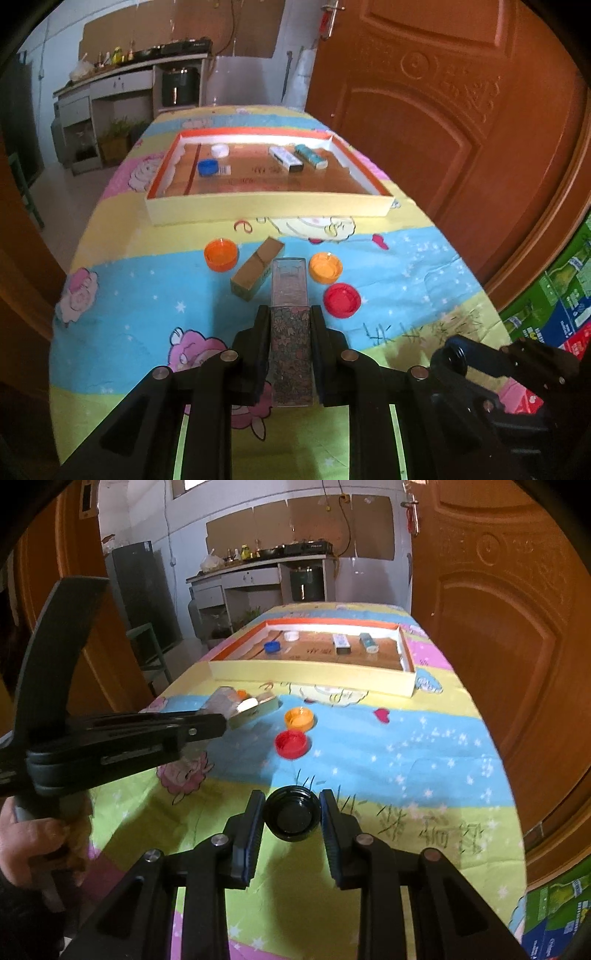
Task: Organize rigid objects
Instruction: 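Carry the clear tube and black cap with both tools over the box lid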
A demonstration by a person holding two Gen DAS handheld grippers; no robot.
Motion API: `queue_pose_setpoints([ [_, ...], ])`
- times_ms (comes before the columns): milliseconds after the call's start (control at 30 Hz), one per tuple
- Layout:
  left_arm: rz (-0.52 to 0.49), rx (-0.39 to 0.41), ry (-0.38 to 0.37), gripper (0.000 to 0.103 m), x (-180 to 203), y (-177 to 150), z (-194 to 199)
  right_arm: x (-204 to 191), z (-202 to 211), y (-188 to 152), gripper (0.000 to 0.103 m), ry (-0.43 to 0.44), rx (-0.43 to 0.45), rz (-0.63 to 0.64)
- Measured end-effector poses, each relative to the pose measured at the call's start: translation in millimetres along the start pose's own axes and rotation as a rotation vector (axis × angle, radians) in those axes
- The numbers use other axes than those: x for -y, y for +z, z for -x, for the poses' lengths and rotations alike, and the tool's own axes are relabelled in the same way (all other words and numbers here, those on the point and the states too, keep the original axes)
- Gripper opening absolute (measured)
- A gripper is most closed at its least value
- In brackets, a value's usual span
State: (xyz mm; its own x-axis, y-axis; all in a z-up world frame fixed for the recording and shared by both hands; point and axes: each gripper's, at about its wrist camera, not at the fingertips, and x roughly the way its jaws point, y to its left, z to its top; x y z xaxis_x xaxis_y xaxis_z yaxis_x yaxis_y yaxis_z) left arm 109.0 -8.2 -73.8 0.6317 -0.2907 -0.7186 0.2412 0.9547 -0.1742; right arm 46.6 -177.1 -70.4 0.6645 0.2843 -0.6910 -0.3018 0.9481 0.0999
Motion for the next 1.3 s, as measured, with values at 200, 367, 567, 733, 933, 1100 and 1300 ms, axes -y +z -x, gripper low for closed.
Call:
queue_pose_setpoints([
  [200,-0.004,0.024,-0.009,0.020,4,14,15,8,4,19,0.030,-0.023,0.027,0.008],
  [367,-0.004,0.038,-0.003,0.020,5,28,18,17,4,37,0.030,-0.037,0.048,0.006],
  [567,-0.007,0.074,0.030,0.020,5,47,18,25,-1,56,0.030,-0.056,0.072,0.006],
  [733,-0.001,0.093,0.062,0.020,1,63,13,30,-10,75,0.030,-0.069,0.085,0.017],
  [933,0.003,0.105,0.103,0.021,-3,83,3,34,-22,97,0.030,-0.072,0.096,0.028],
  [1100,-0.003,0.106,0.130,0.021,-8,96,-7,38,-34,113,0.030,-0.080,0.099,0.048],
  [1300,-0.012,0.107,0.139,0.021,-10,111,-19,45,-45,130,0.030,-0.079,0.101,0.055],
])
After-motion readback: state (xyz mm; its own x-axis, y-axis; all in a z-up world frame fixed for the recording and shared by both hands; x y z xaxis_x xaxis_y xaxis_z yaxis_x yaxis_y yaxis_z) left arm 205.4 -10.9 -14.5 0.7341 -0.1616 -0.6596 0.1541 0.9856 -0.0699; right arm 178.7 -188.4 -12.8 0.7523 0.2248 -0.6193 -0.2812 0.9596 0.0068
